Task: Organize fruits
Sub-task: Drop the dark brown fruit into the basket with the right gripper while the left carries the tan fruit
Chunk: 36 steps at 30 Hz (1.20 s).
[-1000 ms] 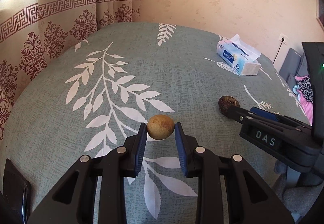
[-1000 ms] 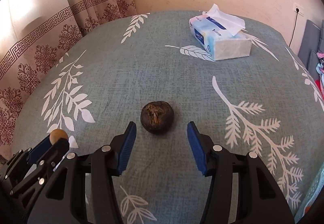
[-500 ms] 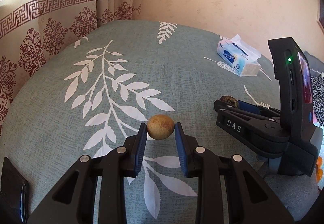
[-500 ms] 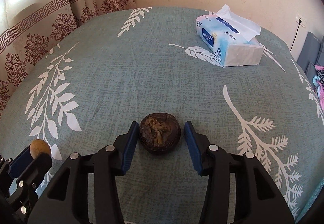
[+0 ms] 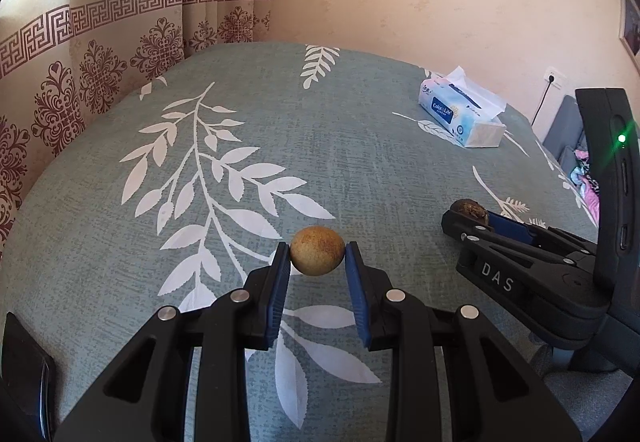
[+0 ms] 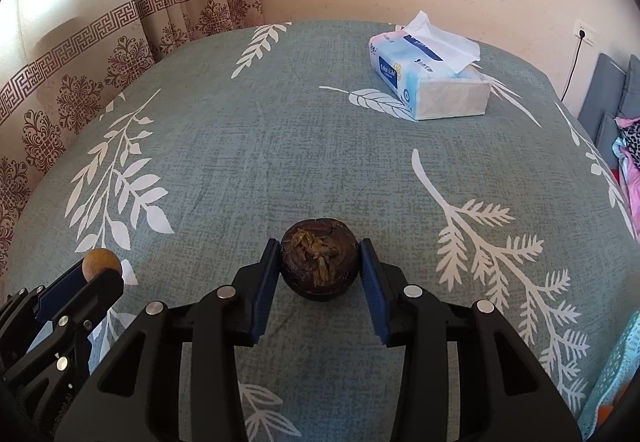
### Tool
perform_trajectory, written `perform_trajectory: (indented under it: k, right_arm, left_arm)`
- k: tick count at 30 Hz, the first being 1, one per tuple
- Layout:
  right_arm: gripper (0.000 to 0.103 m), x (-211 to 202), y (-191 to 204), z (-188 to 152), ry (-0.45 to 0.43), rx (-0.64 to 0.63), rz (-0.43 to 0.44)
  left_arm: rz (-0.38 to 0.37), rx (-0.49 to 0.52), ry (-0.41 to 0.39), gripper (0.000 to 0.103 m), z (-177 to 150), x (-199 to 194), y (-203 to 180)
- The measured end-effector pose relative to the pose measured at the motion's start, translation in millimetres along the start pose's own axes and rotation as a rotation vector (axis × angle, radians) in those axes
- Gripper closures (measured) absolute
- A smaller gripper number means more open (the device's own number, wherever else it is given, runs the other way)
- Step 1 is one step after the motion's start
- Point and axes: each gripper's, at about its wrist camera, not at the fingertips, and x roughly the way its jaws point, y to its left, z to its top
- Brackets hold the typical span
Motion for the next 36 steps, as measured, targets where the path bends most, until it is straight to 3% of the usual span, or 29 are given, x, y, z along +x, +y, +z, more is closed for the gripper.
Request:
perform_trajectory:
  k: [20, 31, 36]
  right_arm:
    - [0.062, -58.6, -14.0, -25.8, -0.052, 0.055, 0.007]
    - [0.062, -118.4, -68.4, -51.6, -0.102, 0.166, -0.052]
    - [0.062, -143.1, -106.2, -61.2, -0.110, 0.220, -0.139]
  left_arm:
    - [-0.017, 0.026, -0.017, 0.074, -2.4, -5.8, -7.1]
    - [-0.006, 0.071, -0.024, 0.074, -7.8, -5.7, -18.8]
    - [-0.005, 0.086, -0.025, 0.074, -10.7, -7.4, -22.6]
